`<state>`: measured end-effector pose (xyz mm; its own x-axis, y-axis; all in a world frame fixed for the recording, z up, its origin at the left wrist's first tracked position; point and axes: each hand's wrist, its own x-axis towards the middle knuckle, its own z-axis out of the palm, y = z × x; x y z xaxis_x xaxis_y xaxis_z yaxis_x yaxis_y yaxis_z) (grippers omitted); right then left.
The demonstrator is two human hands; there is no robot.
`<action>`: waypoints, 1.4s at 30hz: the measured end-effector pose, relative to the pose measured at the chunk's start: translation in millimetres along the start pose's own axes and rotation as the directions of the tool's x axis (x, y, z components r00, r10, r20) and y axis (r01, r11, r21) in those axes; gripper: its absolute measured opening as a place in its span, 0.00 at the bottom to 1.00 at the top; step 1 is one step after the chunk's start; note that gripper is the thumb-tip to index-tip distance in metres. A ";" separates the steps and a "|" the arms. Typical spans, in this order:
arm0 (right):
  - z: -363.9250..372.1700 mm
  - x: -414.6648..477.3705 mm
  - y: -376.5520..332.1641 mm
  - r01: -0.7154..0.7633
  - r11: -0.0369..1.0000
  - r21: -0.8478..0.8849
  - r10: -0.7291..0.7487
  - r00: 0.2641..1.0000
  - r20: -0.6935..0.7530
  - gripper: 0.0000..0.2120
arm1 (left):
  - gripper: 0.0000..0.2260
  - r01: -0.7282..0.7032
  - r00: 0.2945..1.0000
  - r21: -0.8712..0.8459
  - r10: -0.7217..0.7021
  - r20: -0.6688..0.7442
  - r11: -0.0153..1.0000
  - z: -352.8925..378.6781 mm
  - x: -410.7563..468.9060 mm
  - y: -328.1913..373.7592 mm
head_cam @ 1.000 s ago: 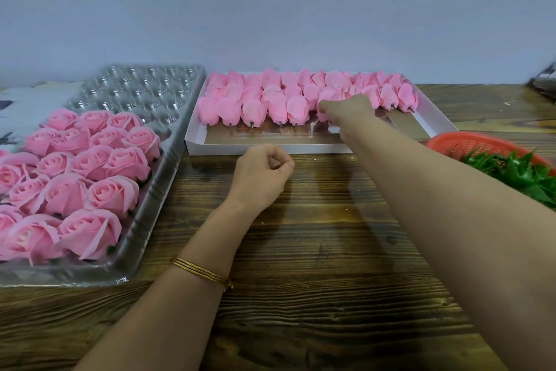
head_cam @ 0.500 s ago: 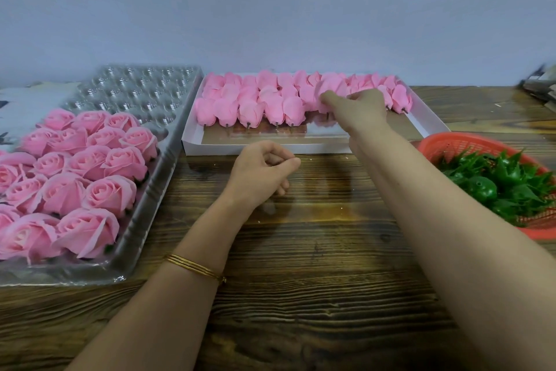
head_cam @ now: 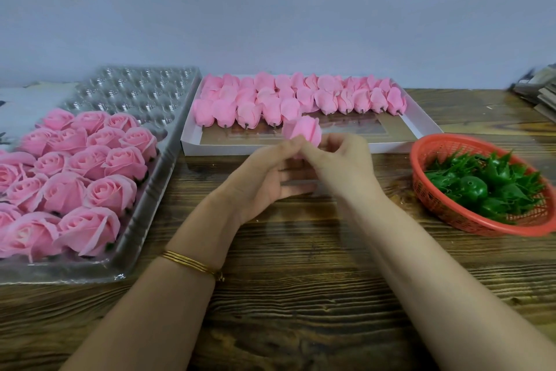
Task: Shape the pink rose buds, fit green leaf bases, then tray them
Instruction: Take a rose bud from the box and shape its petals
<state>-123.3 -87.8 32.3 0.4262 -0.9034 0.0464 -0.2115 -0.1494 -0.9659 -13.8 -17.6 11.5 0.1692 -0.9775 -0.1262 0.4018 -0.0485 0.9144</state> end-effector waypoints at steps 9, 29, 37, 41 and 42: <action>-1.3 -14.6 22.8 0.113 0.983 -0.145 -0.116 0.993 -0.016 0.09 | 0.16 -0.026 0.999 0.032 0.027 -0.030 0.999 10.9 1.8 -9.8; -2.4 -15.4 40.5 0.242 0.955 -0.171 -0.248 0.969 -0.014 0.29 | 0.07 -0.031 0.990 0.033 0.036 -0.139 0.999 13.1 5.9 -17.3; -5.7 -12.5 41.4 0.204 0.976 -0.080 -0.197 0.976 0.090 0.35 | 0.05 0.003 0.992 0.056 0.004 -0.125 0.998 10.8 3.3 -12.9; -6.4 -11.6 42.7 0.193 0.979 -0.067 -0.186 0.977 0.104 0.33 | 0.09 -0.014 0.988 0.082 0.026 -0.151 0.997 13.0 3.2 -13.5; -6.4 -11.8 42.5 0.194 0.979 -0.060 -0.187 0.977 0.102 0.32 | 0.09 -0.026 0.985 0.087 0.040 -0.169 0.996 13.9 3.5 -14.0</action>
<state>-142.9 -86.1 -7.7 0.5454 -0.8138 0.2004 -0.1775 -0.3458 -0.9214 -31.3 -23.3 3.6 0.3353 -0.9297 -0.1528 0.3178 -0.0411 0.9473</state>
